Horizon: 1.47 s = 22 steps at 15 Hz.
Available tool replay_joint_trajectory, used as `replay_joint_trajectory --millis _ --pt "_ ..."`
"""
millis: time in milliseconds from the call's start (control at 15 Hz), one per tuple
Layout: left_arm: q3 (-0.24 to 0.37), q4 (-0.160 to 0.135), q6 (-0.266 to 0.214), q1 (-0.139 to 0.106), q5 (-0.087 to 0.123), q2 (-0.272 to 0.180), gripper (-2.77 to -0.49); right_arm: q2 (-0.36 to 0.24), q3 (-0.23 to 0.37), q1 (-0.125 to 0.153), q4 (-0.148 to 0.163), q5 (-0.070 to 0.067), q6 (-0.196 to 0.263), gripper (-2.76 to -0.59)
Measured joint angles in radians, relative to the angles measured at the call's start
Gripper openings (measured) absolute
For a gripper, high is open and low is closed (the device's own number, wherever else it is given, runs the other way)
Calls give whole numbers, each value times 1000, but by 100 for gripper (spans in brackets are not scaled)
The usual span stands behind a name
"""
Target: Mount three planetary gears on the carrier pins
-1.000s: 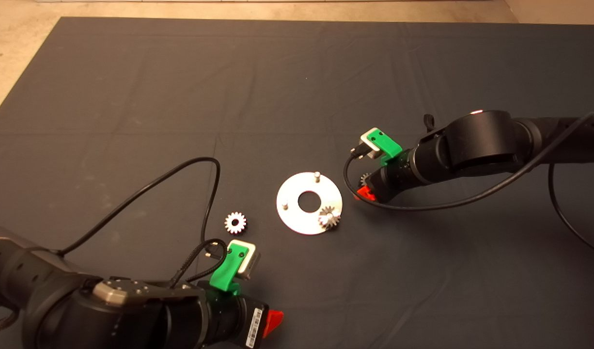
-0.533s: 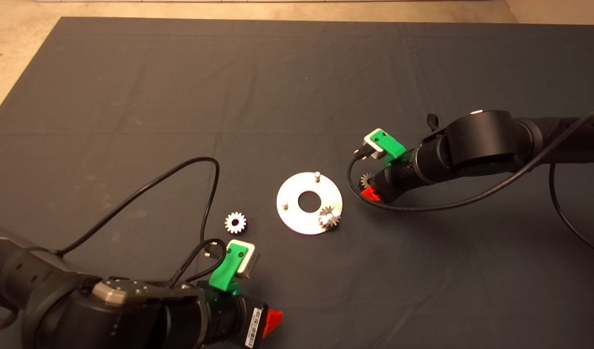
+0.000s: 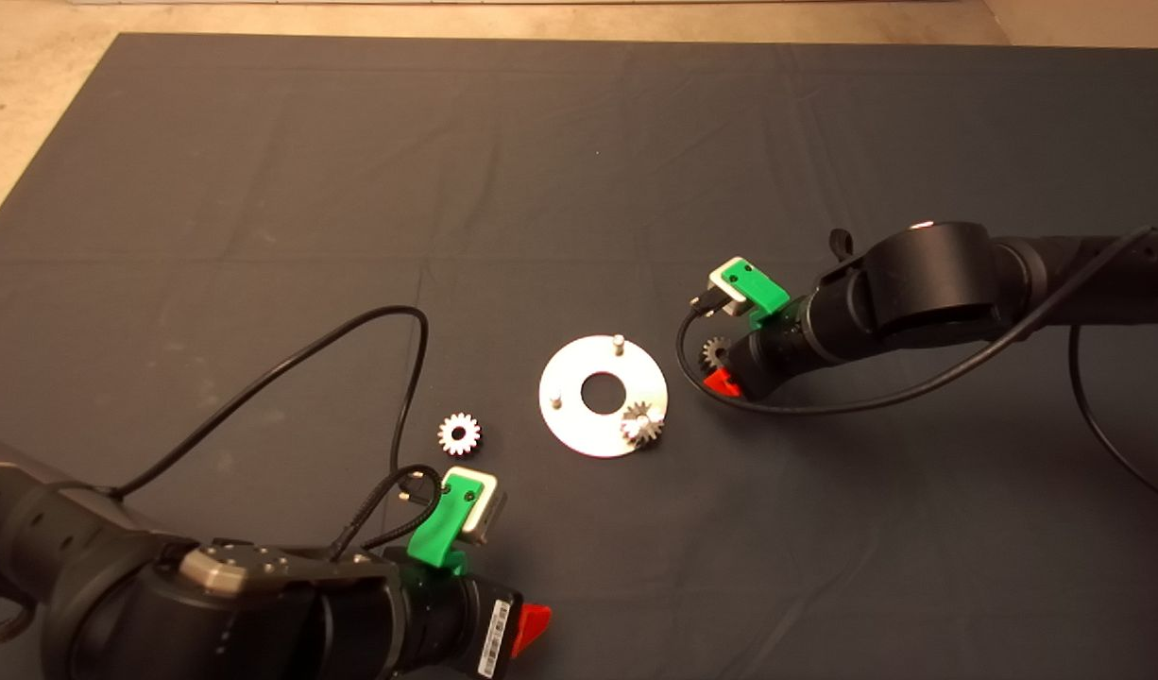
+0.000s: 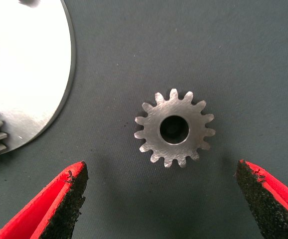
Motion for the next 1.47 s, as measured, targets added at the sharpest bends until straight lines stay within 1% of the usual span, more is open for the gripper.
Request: replay_joint_trajectory --millis 200,400,467,800,933,1000,1067,1133,1267,1467 --pt "0 0 0 0 0 0 -119 1 -25 -8 0 0 -1 -115" --pt "0 0 0 0 0 0 -119 3 -42 -10 0 2 -27 -115" --pt "0 0 0 0 0 0 -119 3 -48 -10 0 2 -27 -115" --pt "0 0 0 0 0 0 -119 3 -51 -10 0 3 -27 -115" --pt "0 0 0 0 0 0 -119 3 -52 -11 0 6 -27 -115" --pt "0 0 0 0 0 0 -119 3 -52 -10 0 12 -27 -115" --pt "0 0 0 0 0 -1 -119 3 -52 -10 0 25 -27 -115" --pt "0 0 0 0 0 -3 -119 5 -53 -10 0 29 -27 -115" --pt "0 0 0 0 0 -5 -119 9 -55 -10 0 33 -28 -115" --pt "0 0 0 0 0 -6 -119 11 -64 -11 0 32 -30 -115"
